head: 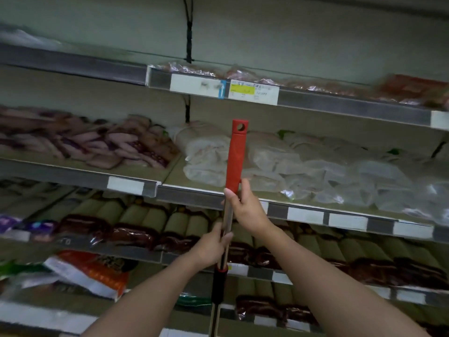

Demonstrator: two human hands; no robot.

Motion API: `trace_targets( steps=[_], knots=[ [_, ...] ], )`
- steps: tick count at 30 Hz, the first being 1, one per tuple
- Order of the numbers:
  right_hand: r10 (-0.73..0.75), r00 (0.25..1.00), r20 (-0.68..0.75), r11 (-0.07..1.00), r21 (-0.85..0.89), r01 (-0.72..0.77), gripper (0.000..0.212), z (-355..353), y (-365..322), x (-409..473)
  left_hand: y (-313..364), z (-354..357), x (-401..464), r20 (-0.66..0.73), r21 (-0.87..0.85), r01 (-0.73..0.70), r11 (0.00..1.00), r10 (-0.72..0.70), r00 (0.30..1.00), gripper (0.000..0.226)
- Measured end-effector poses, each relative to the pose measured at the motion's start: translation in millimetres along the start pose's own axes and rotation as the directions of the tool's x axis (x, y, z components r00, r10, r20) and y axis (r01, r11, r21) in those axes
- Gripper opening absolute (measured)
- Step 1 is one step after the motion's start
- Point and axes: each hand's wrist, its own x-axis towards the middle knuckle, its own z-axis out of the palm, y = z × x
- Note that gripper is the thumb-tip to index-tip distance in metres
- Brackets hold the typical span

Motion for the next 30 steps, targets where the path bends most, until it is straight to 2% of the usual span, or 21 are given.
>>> trace_targets(
  steps=[6,13,18,25,28,30],
  knots=[
    [-0.143,0.987,0.071,0.988,-0.039,0.146,0.047,14,-28,-12,-6,-24,-31,-0.018,0.118,0.016,0.993,-0.014,1.0,0.053],
    [-0.243,0.949,0.2,0.966,-0.035,0.255,0.044,55,-84,-27,-31,-66,-82,-0.084,0.087,0.071,0.994,-0.064,0.994,0.061],
    [-0.282,0.926,0.251,0.951,-0.057,0.305,0.037,92,-123,-38,-47,-98,-123,-0.134,0.057,0.084,0.995,-0.076,0.988,0.057],
    [-0.361,0.881,0.305,0.929,0.032,0.37,0.038,146,-195,-63,-75,-156,-188,-0.22,0.014,0.166,0.986,-0.159,0.962,0.048],
    [-0.392,0.858,0.331,0.918,0.078,0.39,0.036,174,-226,-74,-96,-181,-218,-0.245,-0.063,0.197,0.978,-0.207,0.947,0.052],
    [-0.409,0.844,0.347,0.911,0.104,0.399,0.035,194,-245,-81,-107,-198,-240,-0.278,-0.037,0.194,0.98,-0.197,0.94,0.052]
  ],
)
